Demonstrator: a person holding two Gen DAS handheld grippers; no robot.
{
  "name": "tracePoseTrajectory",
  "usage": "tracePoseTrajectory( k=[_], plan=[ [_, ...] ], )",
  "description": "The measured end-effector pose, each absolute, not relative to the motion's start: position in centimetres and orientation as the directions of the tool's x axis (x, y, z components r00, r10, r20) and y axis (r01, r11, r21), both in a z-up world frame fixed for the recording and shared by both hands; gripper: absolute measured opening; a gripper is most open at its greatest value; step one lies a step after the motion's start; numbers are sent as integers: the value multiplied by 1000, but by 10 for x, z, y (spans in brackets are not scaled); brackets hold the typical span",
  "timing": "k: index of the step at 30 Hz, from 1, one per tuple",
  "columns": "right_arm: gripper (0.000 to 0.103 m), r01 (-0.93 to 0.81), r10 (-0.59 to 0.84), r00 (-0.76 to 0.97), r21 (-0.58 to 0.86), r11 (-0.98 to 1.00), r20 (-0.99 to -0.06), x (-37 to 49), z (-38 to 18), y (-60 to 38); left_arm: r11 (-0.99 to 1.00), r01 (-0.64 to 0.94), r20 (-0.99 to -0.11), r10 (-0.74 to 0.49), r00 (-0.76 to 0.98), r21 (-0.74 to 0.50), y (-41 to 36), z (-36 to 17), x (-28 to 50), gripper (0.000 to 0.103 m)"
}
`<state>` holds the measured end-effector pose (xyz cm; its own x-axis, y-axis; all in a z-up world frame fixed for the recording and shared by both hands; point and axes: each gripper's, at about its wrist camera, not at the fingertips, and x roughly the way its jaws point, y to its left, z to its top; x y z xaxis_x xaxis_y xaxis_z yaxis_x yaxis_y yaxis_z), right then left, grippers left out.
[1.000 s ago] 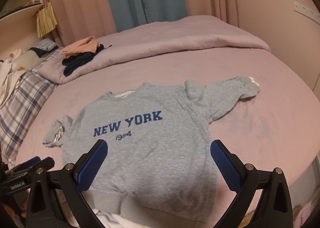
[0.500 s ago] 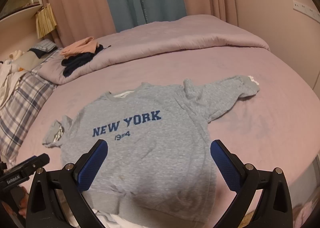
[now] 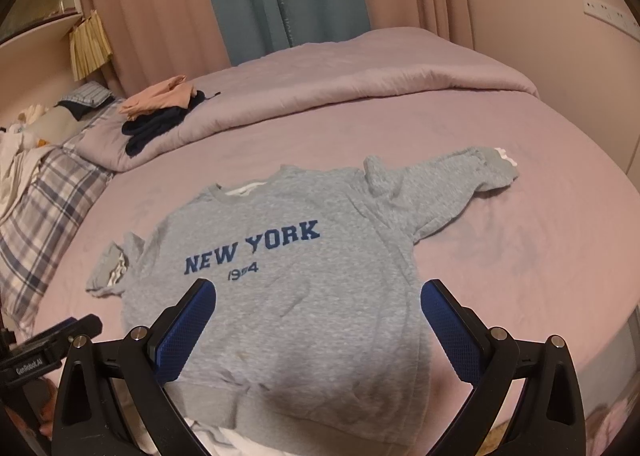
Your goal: Fold small clothes
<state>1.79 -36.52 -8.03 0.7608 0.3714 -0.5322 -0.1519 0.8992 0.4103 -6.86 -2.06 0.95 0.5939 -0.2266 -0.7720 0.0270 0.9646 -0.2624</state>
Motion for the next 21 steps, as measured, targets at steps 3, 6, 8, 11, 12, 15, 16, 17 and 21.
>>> tracePoseTrajectory(
  k=[3, 6, 8, 11, 12, 15, 16, 17, 21],
  plan=[
    [102, -152, 370, 761, 409, 900, -532, 18, -81, -365, 965, 29, -774, -227, 591, -260, -21, 10, -69, 100],
    [102, -151, 371, 761, 410, 899, -533, 18, -81, -366, 965, 33, -774, -228, 591, -259, -22, 10, -69, 100],
    [102, -150, 370, 761, 410, 900, -533, 18, -81, -365, 965, 35, -773, -228, 592, -259, -23, 11, -69, 100],
    [102, -151, 370, 761, 409, 900, -533, 18, -81, -365, 964, 34, -774, -231, 590, -262, -23, 10, -68, 100],
    [102, -152, 370, 760, 409, 900, -534, 18, -81, -366, 964, 33, -774, -232, 589, -264, -22, 10, -68, 100],
    [102, -152, 370, 761, 408, 900, -533, 18, -82, -366, 964, 30, -776, -231, 587, -264, -23, 10, -67, 100],
    [102, -152, 370, 761, 408, 900, -533, 18, -82, -366, 964, 29, -776, -231, 587, -264, -23, 10, -67, 100],
    [102, -152, 370, 760, 409, 900, -534, 18, -82, -366, 964, 29, -777, -230, 586, -264, -24, 11, -66, 100],
    [102, -152, 371, 760, 410, 899, -534, 18, -82, -366, 965, 26, -778, -227, 585, -262, -24, 11, -67, 100]
  ],
)
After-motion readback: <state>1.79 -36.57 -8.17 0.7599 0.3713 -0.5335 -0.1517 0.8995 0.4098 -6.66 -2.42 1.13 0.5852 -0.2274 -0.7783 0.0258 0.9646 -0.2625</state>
